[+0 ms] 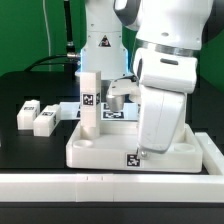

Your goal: Assemble desk

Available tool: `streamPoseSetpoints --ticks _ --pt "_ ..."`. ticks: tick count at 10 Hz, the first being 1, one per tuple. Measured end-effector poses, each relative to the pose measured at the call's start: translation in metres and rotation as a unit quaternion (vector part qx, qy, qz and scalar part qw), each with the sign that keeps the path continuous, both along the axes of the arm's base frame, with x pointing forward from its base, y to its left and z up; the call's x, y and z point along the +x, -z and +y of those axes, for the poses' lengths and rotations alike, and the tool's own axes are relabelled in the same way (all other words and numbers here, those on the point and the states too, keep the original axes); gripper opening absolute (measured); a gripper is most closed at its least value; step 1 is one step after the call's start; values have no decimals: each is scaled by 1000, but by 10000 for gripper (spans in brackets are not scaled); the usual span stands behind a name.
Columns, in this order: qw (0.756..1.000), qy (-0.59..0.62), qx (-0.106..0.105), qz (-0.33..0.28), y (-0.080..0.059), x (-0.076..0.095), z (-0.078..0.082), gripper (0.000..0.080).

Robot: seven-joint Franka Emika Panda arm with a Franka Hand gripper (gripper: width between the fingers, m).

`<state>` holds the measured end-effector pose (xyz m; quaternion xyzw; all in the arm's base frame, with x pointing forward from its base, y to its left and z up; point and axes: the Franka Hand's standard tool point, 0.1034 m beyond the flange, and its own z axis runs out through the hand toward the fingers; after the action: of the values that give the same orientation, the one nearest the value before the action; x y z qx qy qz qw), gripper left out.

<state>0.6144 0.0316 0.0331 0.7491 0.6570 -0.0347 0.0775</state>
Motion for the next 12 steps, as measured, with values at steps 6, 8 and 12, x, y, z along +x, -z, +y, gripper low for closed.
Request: streamPoseSetpoints --ticks 6,8,12 --pt "1000 11 -2 1 -10 12 2 69" --pt "1000 15 -2 1 -21 13 -1 248" --pt "999 24 -21 3 -56 15 -35 636"
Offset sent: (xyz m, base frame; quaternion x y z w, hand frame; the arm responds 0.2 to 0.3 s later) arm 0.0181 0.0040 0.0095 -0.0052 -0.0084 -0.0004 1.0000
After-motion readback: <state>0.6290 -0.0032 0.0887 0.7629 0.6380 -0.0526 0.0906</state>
